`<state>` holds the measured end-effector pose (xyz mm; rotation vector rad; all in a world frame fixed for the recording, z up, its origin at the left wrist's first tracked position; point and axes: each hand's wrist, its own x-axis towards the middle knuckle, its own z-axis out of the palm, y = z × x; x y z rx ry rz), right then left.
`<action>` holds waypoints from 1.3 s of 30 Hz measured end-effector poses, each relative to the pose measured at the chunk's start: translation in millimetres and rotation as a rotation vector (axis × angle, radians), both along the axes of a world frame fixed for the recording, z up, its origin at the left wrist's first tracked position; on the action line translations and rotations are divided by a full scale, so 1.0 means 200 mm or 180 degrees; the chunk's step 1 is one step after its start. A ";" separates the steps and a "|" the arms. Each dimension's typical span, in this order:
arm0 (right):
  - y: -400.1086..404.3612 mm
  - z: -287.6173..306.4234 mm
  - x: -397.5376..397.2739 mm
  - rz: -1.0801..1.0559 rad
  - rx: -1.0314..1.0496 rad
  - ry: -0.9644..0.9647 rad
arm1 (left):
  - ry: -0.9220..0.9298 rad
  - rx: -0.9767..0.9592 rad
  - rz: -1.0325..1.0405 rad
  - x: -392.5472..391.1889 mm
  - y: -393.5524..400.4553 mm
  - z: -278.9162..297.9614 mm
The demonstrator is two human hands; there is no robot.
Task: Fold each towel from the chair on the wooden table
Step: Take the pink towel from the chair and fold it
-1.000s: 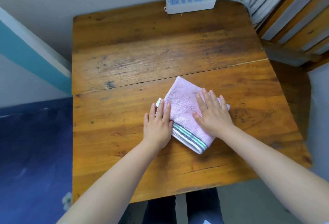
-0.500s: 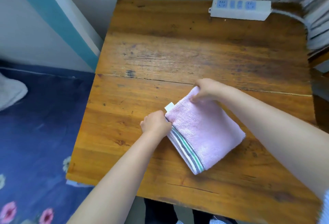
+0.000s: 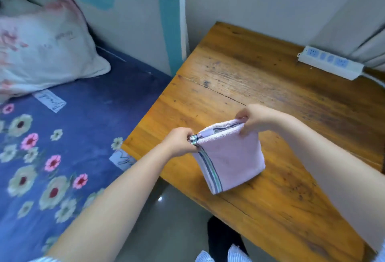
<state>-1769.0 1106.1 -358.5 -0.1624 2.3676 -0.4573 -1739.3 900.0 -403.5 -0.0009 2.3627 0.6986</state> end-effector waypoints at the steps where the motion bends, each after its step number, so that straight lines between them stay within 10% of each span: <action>1: -0.08 0.05 0.04 0.0119 -0.0071 0.0155 | 0.0155 0.0102 0.0070 0.05 -0.10 0.05; 8: -0.83 0.31 0.47 0.0698 -0.1214 0.1238 | 0.1481 0.0145 0.0980 0.64 -0.90 0.44; 23: -2.67 0.74 1.54 0.1945 -0.2836 0.0541 | 0.2548 -0.0350 0.2982 2.30 -2.43 1.00; 39: -4.17 0.87 1.01 0.2602 -0.2843 0.1525 | 0.2934 -0.0781 0.3478 1.81 -3.78 1.10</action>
